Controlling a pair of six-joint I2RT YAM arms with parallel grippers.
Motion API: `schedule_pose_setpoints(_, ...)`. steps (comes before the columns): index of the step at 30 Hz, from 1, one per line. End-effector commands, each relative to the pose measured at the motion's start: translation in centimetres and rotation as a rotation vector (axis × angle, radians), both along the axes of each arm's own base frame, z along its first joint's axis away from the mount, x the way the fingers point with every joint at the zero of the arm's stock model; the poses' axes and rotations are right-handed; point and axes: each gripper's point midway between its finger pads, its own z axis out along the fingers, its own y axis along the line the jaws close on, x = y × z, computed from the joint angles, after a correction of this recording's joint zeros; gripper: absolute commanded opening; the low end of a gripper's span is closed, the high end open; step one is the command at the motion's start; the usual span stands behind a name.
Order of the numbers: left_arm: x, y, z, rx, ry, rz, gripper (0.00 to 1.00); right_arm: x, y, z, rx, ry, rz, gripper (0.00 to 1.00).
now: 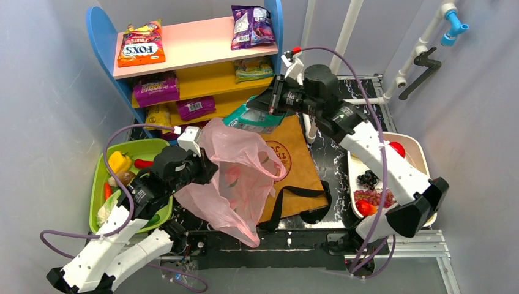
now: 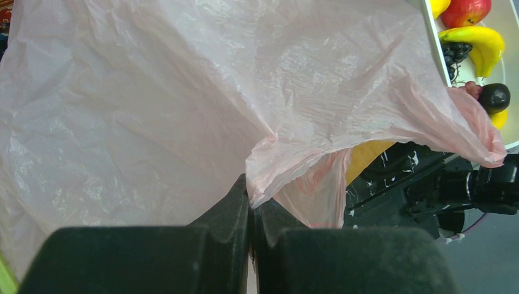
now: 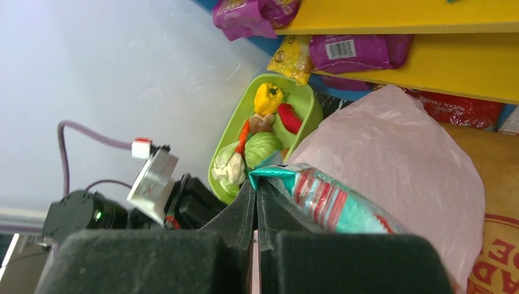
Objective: Place the food into the grocery bag and tie it
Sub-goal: Place the snack in the grocery bag.
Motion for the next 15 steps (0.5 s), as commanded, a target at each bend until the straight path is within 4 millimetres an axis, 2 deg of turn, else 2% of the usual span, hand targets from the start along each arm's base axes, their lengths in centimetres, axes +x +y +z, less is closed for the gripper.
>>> schedule_pose_setpoints(1, 0.4, -0.5, 2.1, -0.041, -0.028, 0.006, 0.0, -3.7, -2.6, 5.2, 0.017, -0.146, 0.064, 0.01)
schedule_pose_setpoints(9, 0.9, -0.9, 2.2, -0.052, -0.007, 0.024, 0.0, -9.0, -5.0, 5.9, 0.024, -0.149, 0.17, 0.01)
schedule_pose_setpoints(15, 1.3, -1.2, 2.7, -0.062, -0.008, 0.03, 0.0, -12.4, -5.2, 5.6, 0.016, -0.117, 0.293, 0.01)
